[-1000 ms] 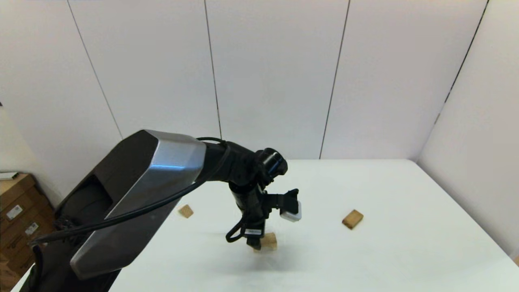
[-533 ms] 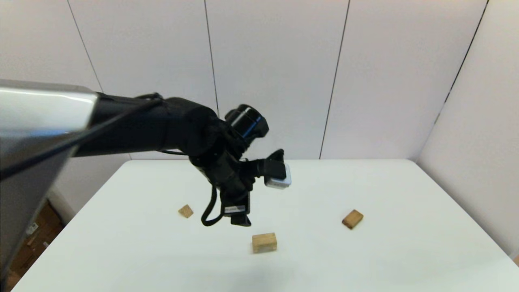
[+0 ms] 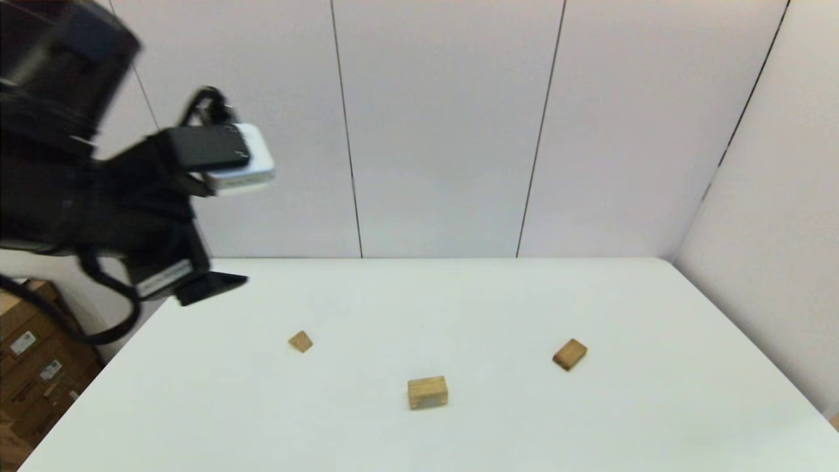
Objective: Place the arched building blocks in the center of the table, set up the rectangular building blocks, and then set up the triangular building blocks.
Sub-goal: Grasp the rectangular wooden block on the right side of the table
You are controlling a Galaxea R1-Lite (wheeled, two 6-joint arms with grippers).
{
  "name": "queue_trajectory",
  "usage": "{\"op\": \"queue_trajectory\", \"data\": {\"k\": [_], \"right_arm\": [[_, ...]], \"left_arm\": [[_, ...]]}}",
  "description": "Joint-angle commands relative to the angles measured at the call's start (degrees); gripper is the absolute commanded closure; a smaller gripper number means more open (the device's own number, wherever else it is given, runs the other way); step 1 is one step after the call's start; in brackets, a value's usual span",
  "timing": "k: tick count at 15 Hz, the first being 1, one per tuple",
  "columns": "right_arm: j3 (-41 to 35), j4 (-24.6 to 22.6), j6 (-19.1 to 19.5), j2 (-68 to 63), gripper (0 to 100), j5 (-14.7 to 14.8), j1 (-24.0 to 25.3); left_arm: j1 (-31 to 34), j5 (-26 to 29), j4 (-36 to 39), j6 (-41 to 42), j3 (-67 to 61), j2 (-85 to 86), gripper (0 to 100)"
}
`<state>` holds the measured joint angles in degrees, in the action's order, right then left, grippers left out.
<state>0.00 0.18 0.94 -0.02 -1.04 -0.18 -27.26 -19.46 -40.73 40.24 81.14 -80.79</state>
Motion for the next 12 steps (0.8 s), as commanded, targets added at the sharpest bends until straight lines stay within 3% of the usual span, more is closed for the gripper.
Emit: {"op": "queue_trajectory", "data": {"k": [1, 4, 12], "right_arm": [[0.0, 0.0, 0.0, 0.0, 0, 0.0, 0.0], [0.0, 0.0, 0.0, 0.0, 0, 0.0, 0.0], [0.0, 0.0, 0.0, 0.0, 0, 0.0, 0.0]], "left_arm": [[25.5, -2.8, -0.1, -1.2, -15.5, 27.5, 0], [28.1, -3.1, -0.3, -9.3, -22.3, 39.4, 0], [30.7, -3.3, -1.5, -9.7, -32.3, 60.8, 0]]}}
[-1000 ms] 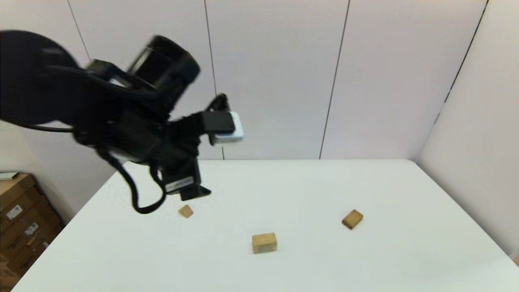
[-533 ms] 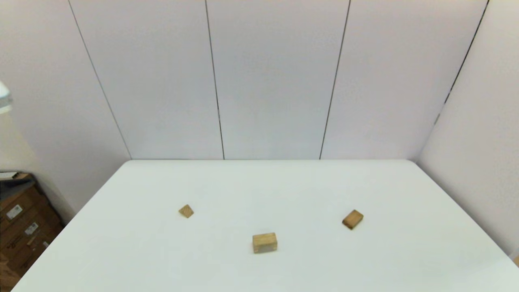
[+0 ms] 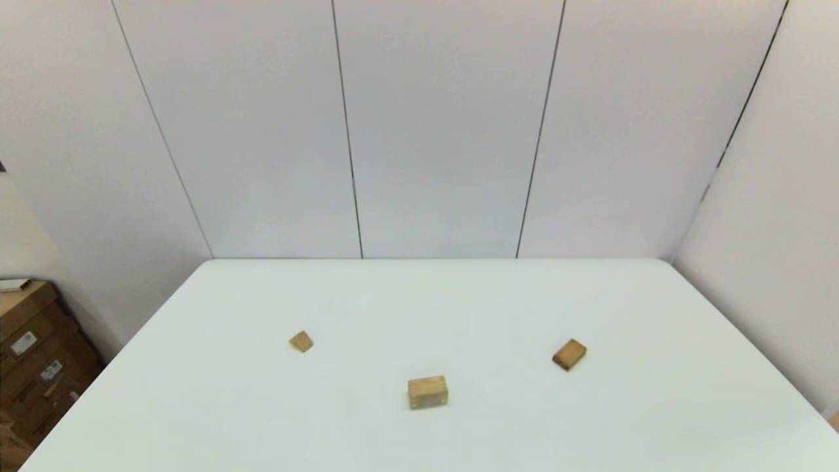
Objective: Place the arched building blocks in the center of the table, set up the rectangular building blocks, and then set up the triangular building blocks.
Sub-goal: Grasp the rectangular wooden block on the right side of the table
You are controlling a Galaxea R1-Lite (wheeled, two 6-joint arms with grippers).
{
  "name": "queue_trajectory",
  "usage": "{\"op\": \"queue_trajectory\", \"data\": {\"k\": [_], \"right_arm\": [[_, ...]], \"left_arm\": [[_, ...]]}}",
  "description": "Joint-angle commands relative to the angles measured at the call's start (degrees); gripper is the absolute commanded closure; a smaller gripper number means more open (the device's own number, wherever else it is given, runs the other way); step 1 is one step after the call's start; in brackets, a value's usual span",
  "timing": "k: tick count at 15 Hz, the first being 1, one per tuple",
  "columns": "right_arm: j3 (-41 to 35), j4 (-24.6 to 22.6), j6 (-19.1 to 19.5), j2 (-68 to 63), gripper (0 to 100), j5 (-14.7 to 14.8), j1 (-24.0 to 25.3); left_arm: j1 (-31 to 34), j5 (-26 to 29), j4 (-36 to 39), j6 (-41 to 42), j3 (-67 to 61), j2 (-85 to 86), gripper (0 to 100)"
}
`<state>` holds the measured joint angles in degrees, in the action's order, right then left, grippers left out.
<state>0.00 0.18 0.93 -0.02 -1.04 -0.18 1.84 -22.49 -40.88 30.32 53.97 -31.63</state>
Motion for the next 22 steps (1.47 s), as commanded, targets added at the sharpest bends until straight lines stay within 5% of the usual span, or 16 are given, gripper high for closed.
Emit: {"op": "queue_trajectory", "data": {"k": [1, 11, 17, 22], "right_arm": [[0.0, 0.0, 0.0, 0.0, 0, 0.0, 0.0], [0.0, 0.0, 0.0, 0.0, 0, 0.0, 0.0], [0.0, 0.0, 0.0, 0.0, 0, 0.0, 0.0], [0.0, 0.0, 0.0, 0.0, 0, 0.0, 0.0]], "left_arm": [[1.9, -0.3, -1.6, 0.3, -6.6, 13.8, 0], [-0.8, -0.4, 0.1, -2.7, -16.2, 22.8, 0], [-1.6, 6.4, 31.6, -3.3, -40.7, 30.5, 0], [-1.7, 12.3, 33.8, -11.9, -46.5, 31.6, 0]]}}
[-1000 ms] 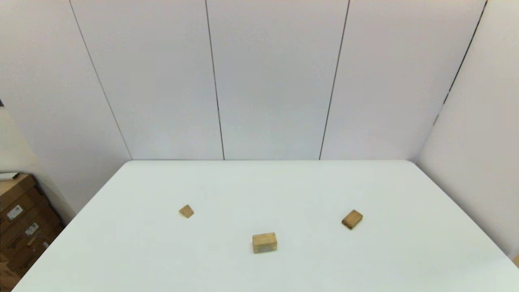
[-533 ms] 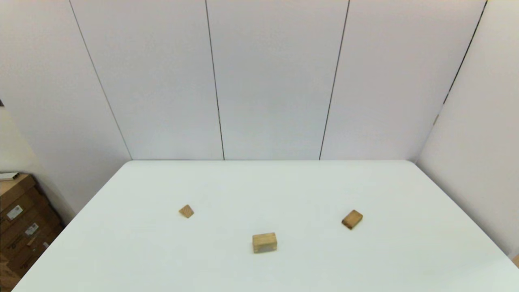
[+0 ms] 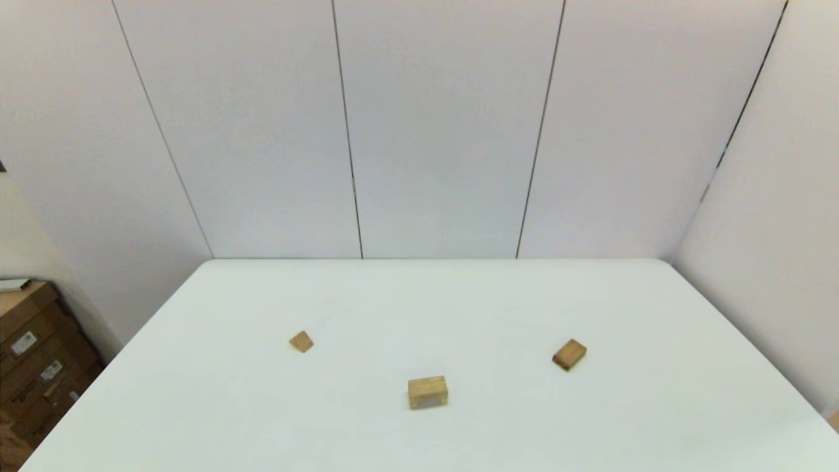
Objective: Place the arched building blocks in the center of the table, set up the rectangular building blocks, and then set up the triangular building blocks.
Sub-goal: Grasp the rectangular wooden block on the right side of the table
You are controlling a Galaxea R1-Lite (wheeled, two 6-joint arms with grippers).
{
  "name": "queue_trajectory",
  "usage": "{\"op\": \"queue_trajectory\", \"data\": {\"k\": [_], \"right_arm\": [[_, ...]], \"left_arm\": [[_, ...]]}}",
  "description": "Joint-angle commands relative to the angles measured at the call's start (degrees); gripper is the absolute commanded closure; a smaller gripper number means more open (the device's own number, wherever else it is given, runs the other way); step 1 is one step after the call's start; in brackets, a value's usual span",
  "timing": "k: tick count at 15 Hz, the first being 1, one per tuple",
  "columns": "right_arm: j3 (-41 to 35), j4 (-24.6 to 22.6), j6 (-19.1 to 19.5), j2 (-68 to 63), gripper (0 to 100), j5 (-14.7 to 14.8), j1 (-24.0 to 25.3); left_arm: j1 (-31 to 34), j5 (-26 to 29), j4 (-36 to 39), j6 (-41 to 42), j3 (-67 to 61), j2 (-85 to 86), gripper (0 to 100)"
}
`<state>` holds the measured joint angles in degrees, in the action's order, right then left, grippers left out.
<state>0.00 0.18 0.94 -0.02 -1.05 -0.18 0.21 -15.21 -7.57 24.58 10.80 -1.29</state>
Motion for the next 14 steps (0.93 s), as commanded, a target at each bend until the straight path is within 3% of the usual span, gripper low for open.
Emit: {"op": "queue_trajectory", "data": {"k": [1, 8, 11, 14], "right_arm": [[0.0, 0.0, 0.0, 0.0, 0, 0.0, 0.0], [0.0, 0.0, 0.0, 0.0, 0, 0.1, 0.0], [0.0, 0.0, 0.0, 0.0, 0, 0.0, 0.0], [-0.1, 0.0, 0.0, 0.0, 0, 0.0, 0.0]], "left_arm": [[0.0, 7.4, 0.6, -8.6, -3.9, 1.3, 0], [0.0, 12.1, 0.9, -14.1, -6.6, 1.3, 0], [0.0, 17.5, 7.4, -17.1, -11.1, 1.3, 0], [0.0, 17.4, 7.0, -18.3, -10.8, 1.3, 0]]}}
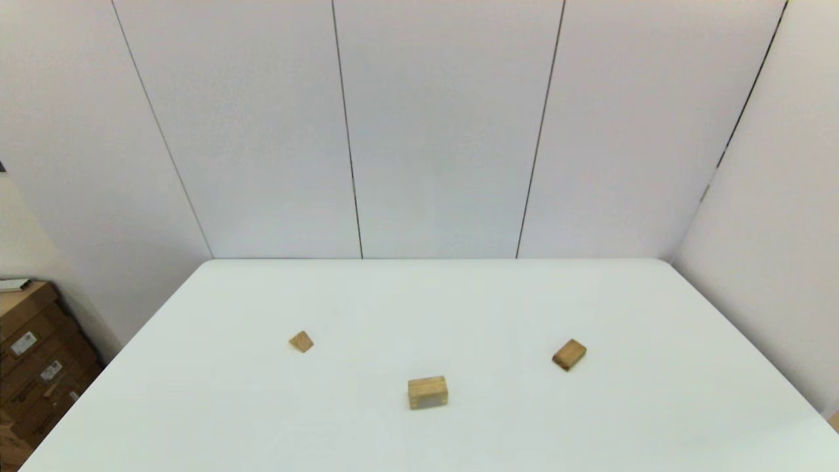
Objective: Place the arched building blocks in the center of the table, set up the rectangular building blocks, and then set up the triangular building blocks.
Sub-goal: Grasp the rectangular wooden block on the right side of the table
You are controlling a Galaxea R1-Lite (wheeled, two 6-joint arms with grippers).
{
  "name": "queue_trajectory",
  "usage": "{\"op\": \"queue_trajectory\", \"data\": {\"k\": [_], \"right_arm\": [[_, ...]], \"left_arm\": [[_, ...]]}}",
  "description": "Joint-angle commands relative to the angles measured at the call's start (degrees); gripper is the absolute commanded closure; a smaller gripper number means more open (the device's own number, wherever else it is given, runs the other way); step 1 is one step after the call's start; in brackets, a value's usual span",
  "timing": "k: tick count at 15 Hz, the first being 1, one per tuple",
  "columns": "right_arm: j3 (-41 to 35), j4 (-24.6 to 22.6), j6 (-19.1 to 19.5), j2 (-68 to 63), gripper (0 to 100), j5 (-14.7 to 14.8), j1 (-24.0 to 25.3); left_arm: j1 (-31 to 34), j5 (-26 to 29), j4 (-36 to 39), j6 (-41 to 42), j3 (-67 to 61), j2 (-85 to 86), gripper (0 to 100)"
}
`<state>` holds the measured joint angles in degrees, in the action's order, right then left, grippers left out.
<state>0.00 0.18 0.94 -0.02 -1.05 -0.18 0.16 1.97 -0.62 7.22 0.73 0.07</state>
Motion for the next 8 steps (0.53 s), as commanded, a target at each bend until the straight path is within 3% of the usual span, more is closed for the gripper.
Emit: {"op": "queue_trajectory", "data": {"k": [1, 8], "right_arm": [[0.0, 0.0, 0.0, 0.0, 0, 0.0, 0.0], [-0.1, 0.0, 0.0, 0.0, 0, 0.0, 0.0]], "left_arm": [[0.0, 0.0, 0.1, -1.7, -0.7, -0.1, 0], [0.0, -0.6, 0.2, -3.5, -0.7, -0.1, 0]]}}
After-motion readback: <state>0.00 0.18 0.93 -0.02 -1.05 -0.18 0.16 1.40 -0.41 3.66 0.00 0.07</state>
